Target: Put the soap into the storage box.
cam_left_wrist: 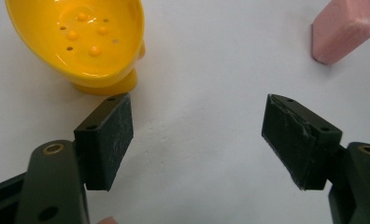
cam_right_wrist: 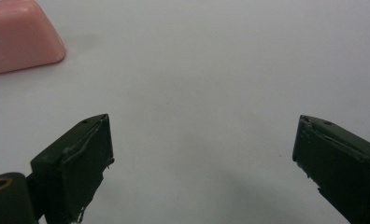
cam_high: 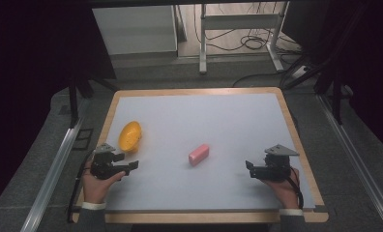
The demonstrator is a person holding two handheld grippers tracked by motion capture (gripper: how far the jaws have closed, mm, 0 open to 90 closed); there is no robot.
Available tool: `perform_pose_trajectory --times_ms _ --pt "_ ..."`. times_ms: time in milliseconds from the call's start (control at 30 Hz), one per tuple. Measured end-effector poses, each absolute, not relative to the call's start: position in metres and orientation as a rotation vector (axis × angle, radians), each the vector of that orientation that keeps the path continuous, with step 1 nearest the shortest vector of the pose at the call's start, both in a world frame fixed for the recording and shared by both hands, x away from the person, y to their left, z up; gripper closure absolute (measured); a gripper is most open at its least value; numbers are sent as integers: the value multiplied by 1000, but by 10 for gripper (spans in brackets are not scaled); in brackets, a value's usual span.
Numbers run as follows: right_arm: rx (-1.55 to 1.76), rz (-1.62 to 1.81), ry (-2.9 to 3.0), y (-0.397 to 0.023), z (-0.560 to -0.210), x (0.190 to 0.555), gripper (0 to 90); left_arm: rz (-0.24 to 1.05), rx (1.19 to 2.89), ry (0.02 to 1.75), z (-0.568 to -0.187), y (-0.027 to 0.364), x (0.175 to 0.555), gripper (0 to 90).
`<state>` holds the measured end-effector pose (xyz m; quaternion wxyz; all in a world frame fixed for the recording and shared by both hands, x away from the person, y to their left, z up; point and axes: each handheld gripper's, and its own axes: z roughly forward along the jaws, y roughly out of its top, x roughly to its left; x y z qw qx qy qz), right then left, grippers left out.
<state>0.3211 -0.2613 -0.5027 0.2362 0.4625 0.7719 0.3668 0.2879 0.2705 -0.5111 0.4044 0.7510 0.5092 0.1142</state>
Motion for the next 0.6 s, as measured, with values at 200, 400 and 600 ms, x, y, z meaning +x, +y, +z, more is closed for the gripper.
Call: perform_pose_trajectory --times_ms 200,400,600 --pt "1285 1034 2093 -270 -500 322 48 287 1894 1287 -511 272 287 250" --pt "1316 1007 2092 -274 -503 324 48 305 1880 1292 -509 273 285 251" --pt "1336 1027 2066 -279 -502 324 56 304 1886 1303 -510 272 285 250"
